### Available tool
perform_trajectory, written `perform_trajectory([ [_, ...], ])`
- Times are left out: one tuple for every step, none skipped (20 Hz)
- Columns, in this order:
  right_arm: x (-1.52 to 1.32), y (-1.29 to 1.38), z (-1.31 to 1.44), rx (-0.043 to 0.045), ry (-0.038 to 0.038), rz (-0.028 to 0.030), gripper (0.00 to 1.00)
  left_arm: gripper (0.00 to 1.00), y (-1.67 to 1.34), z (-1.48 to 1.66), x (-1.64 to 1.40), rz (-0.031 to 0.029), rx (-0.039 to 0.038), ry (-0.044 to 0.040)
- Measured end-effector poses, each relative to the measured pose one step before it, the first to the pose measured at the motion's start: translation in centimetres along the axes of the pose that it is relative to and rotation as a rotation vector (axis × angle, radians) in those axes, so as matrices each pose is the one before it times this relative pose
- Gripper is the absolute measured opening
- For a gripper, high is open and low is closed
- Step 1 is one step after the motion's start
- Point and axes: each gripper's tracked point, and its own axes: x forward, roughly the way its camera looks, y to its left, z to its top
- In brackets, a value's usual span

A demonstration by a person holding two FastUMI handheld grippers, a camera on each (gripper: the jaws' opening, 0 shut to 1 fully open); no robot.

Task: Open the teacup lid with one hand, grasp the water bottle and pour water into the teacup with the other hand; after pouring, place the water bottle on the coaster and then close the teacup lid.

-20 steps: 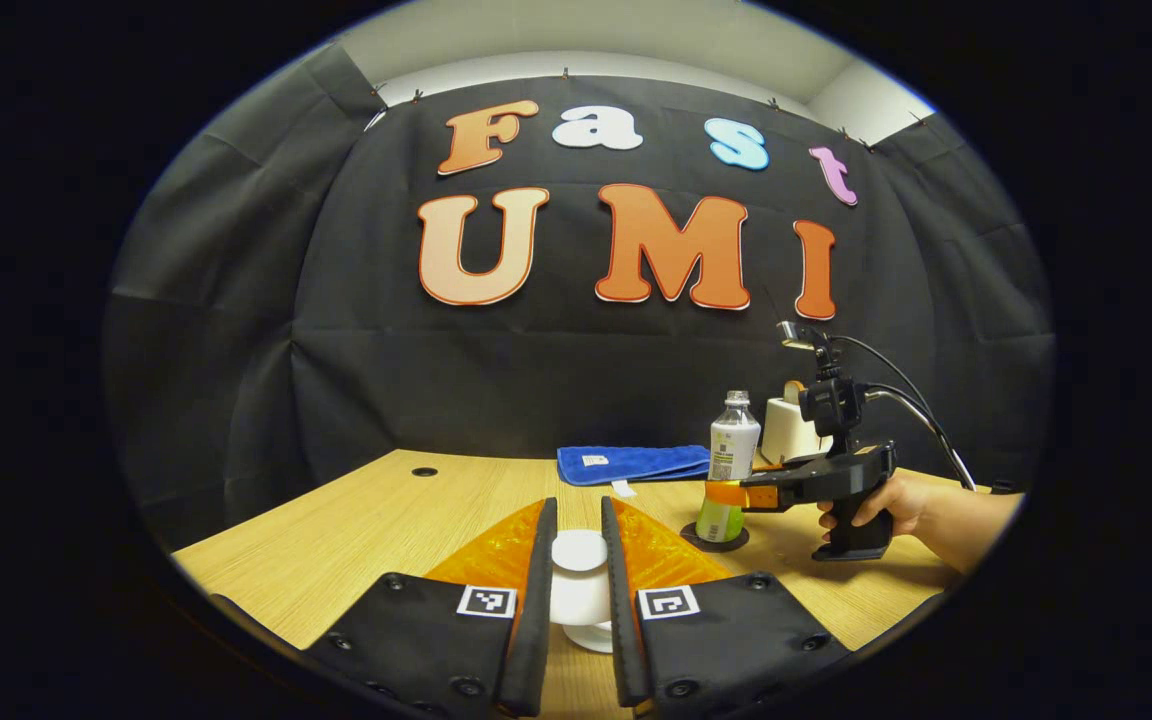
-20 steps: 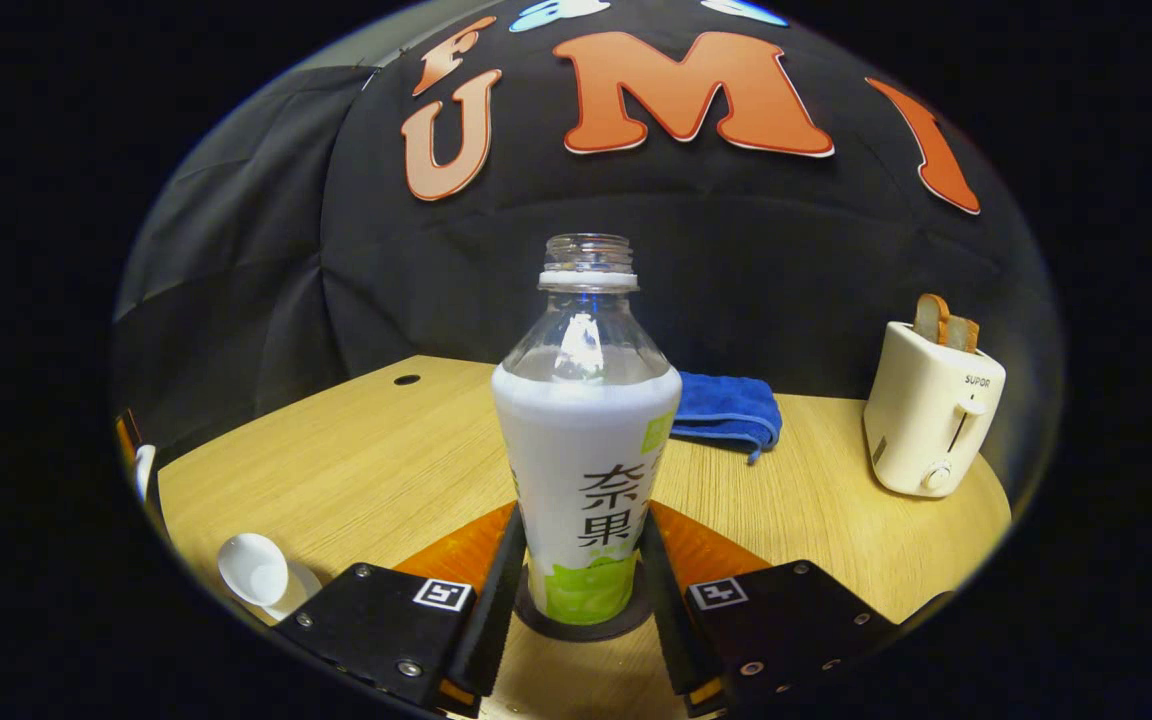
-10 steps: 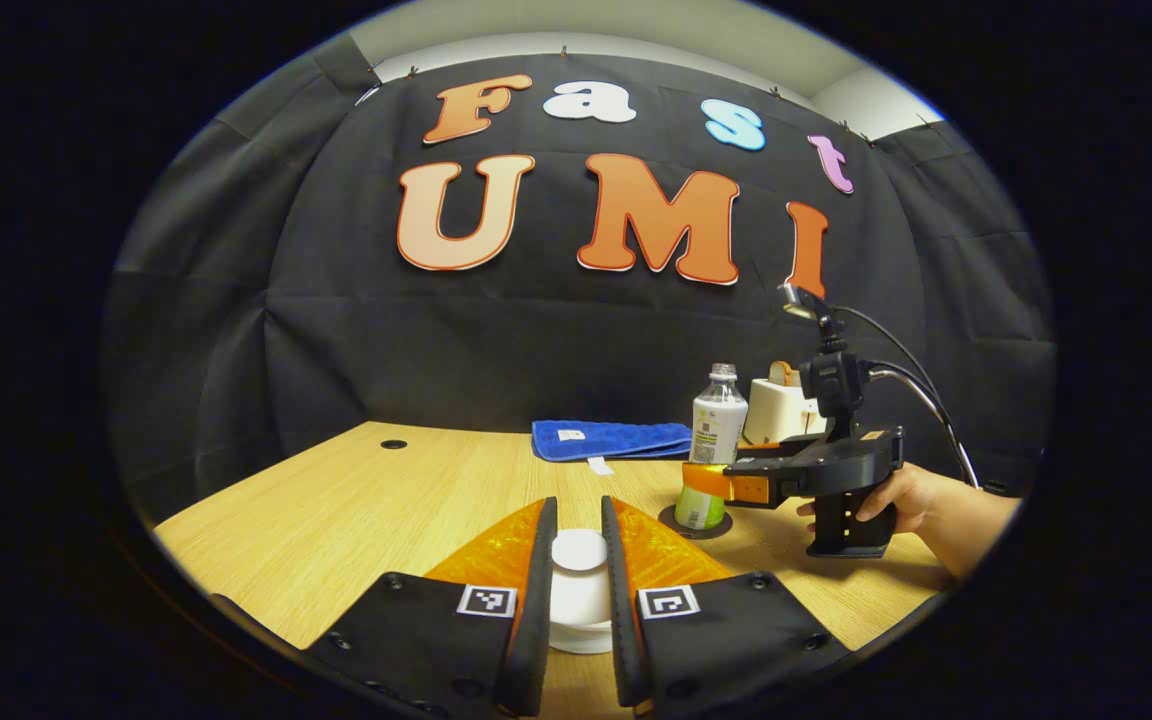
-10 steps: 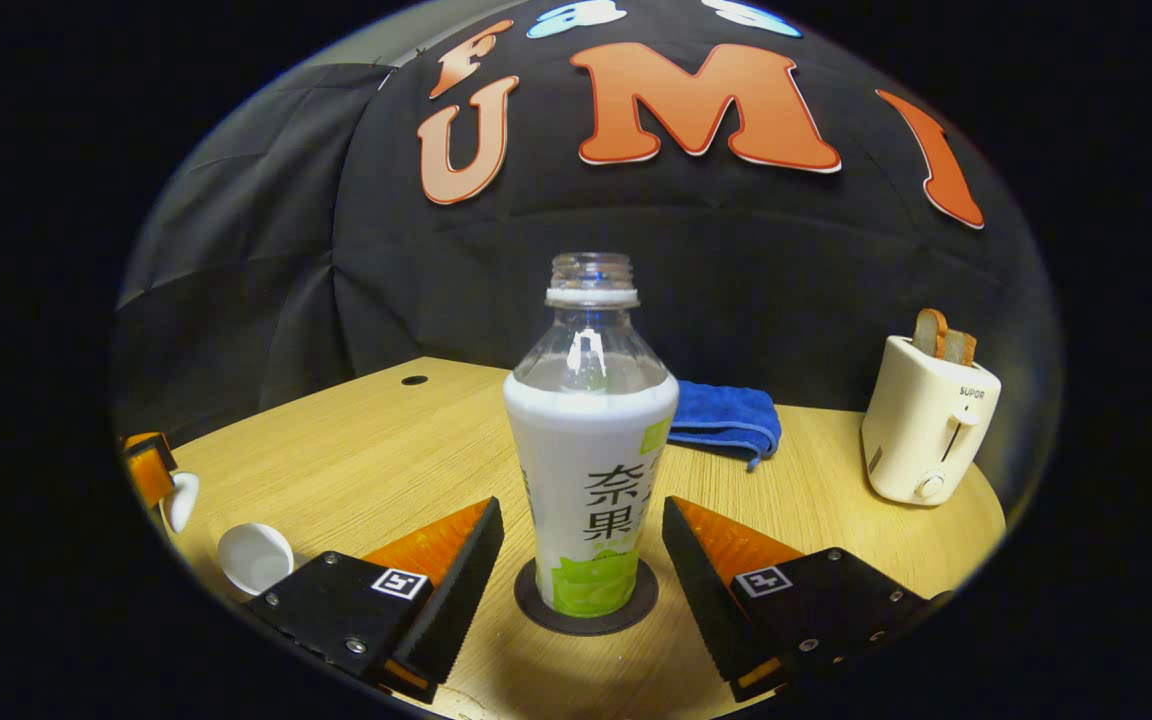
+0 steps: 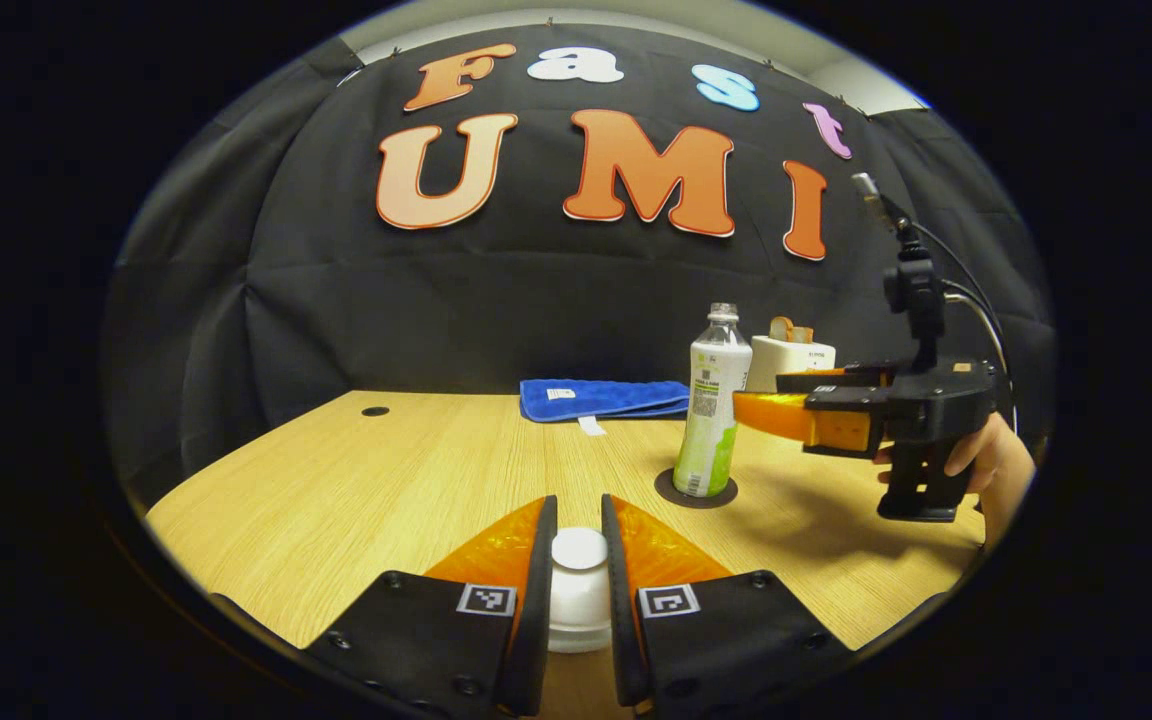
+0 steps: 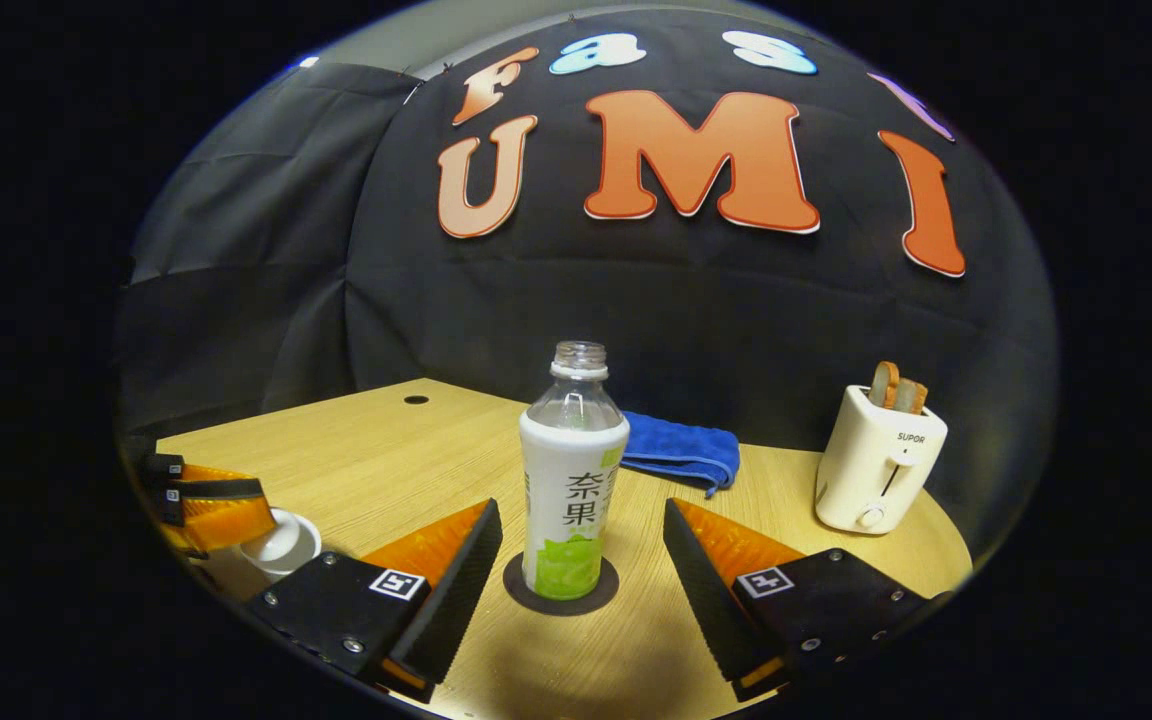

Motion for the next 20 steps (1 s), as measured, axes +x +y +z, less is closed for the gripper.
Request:
perform_trajectory([
  [-0.156, 0.026, 0.21, 0.00712, -0.00777, 0.00234, 0.97, 0.3, 0.018, -0.32, 0.186, 0.00546, 0.0074, 0.01395],
  [-0.201, -0.033, 0.092, 0.00728, -0.00321, -0.0047, 0.97, 0.31, 0.148, -0.204, 0.261, 0.00633, 0.00681, 0.01026],
  [-0.289, -0.22, 0.055, 0.00295, -0.0044, -0.00546, 0.97, 0.3, 0.049, -0.339, 0.173, 0.0057, 0.00307, 0.01322],
  [-0.292, -0.268, 0.224, -0.00178, -0.00881, -0.01197, 0.97, 0.31, 0.095, -0.358, 0.102, 0.00386, -0.00085, 0.00726],
  [-0.181, -0.318, 0.3, -0.00384, -0.00877, -0.0101, 0.97, 0.31, -0.015, 0.168, -0.079, 0.00289, -0.00377, -0.00329],
  [-0.233, -0.181, 0.265, -0.00155, -0.00814, -0.00835, 0.97, 0.29, 0.138, 0.3, -0.15, 0.00485, -0.00313, -0.00705],
  [-0.3, -0.18, 0.037, 0.00028, -0.00451, -0.00437, 0.97, 0.34, 0.079, 0.049, -0.13, 0.00228, 0.00117, 0.00251],
  [-0.181, -0.05, 0.189, 0.00317, -0.00689, -0.00099, 0.97, 0.35, 0.185, 0.089, -0.051, 0.00592, 0.00568, -0.00403],
  [-0.247, -0.124, 0.136, 0.00253, -0.00517, -0.00628, 0.97, 0.36, -0.051, 0.416, -0.27, -0.00366, 0.00226, -0.01276],
  [-0.224, -0.072, 0.298, 0.00198, -0.0109, -0.00502, 0.97, 0.34, 0.056, 0.727, -0.258, 0.0066, 0.00414, -0.02059],
  [-0.166, -0.08, 0.312, -0.00208, -0.01167, -0.00603, 0.97, 0.41, 0.12, 0.715, -0.196, 0.00281, 0.007, -0.01747],
  [-0.226, -0.055, 0.365, -0.00514, -0.0147, -0.00419, 0.97, 0.44, 0.12, 0.591, -0.186, 0.0115, 0.00961, -0.01668],
  [-0.023, -0.201, 0.474, -0.00458, -0.01574, -0.00688, 0.98, 0.46, 0.317, 0.837, -0.134, 0.01529, 0.00677, -0.0202],
  [-0.186, -0.096, 0.447, -0.00114, -0.01535, -0.00203, 0.97, 0.51, 0.097, 0.793, -0.175, 0.00675, 0.00041, -0.02206],
  [-0.145, 0.011, 0.436, 0.00597, -0.01565, -0.00224, 0.97, 0.56, 0.229, 0.994, -0.091, 0.01044, -0.00052, -0.02127],
  [-0.164, 0.051, 0.365, 0.00763, -0.01261, -0.00039, 0.97, 0.59, 0.2, 0.997, -0.331, 0.00822, -0.00264, -0.02111],
  [-0.167, -0.026, 0.412, 0.00611, -0.01022, -0.00473, 0.97, 0.69, 0.167, 1.009, -0.225, 0.00916, -0.00056, -0.02102],
  [-0.209, -0.24, 0.378, -0.0031, -0.01033, -0.01148, 0.97, 0.72, 0.04, 1.059, -0.257, 0.00257, 0.00507, -0.01878],
  [-0.237, -0.247, 0.587, -0.01132, -0.0186, -0.00827, 0.97, 0.68, -0.004, 1.323, -0.281, 0.00094, 0.0036, -0.02716],
  [-0.093, -0.381, 0.545, -0.01586, -0.01395, -0.01062, 0.97, 0.71, -0.019, 1.261, -0.186, 0.00403, 0.00197, -0.02046],
])
